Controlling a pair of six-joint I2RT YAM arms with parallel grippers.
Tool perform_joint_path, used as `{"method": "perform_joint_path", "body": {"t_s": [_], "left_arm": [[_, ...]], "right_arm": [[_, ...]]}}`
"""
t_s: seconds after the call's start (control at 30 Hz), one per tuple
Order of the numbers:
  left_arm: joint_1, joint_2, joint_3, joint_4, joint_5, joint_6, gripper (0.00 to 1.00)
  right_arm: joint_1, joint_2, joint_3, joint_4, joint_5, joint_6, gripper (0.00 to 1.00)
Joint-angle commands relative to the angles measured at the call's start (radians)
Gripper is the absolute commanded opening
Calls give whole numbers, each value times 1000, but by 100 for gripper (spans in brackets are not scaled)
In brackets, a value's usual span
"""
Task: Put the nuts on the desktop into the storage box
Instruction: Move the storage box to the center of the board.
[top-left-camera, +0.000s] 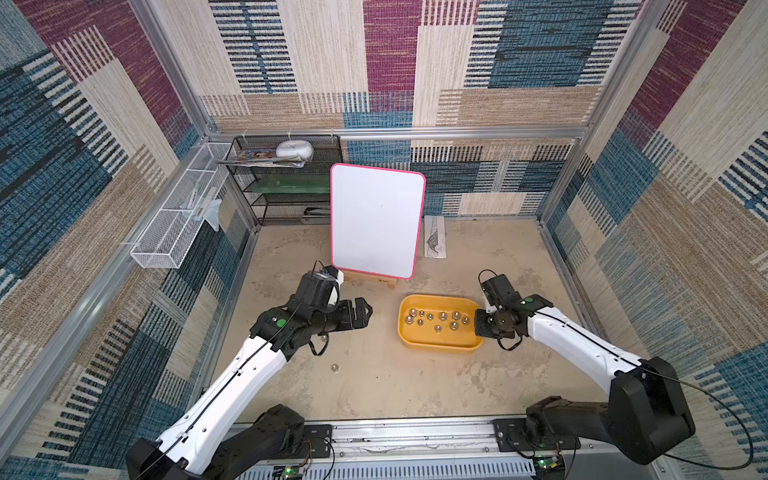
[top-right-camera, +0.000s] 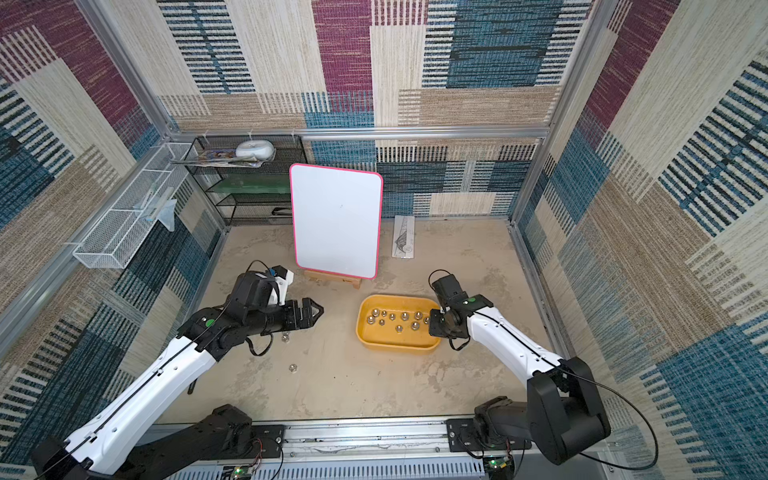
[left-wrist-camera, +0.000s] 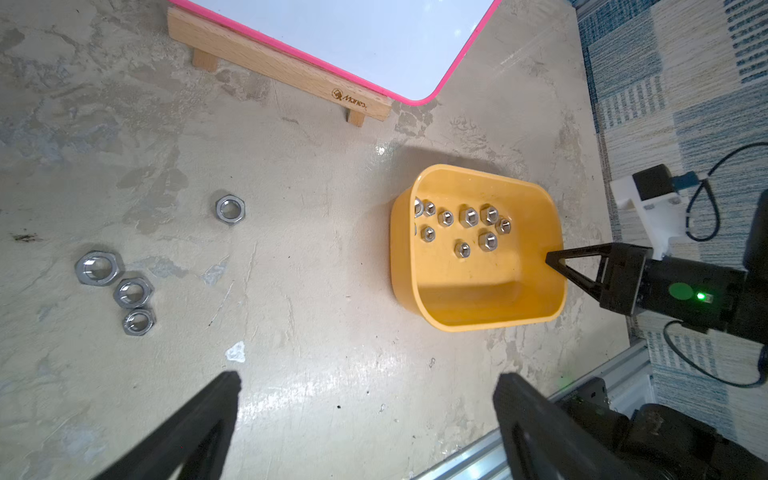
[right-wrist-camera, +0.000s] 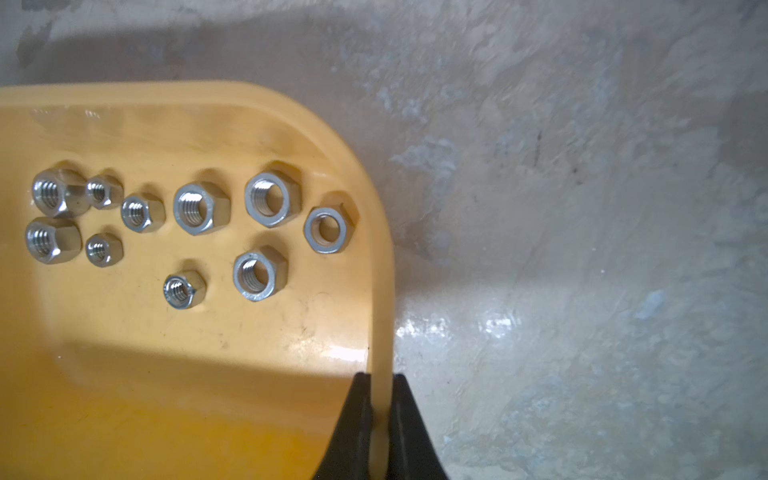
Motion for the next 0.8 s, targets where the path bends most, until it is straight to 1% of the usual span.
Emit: {"method": "perform_joint_path", "body": {"t_s": [0.0,0.43,0.63,0.77], "left_arm": [[0,-14,-8,-14,-29,-11,100],[2,-78,-42,-51,-88,-17,100],[2,-94,-58,-60,-97,-20,100],[2,-89,-57,-57,-100,-23,100]], "right_arm": [[46,20,18,33,-18,53,7],[198,232,172,93,-28,64,8],[209,281,201,69,5,35,9],[208,287,205,58,20,35,10]]}}
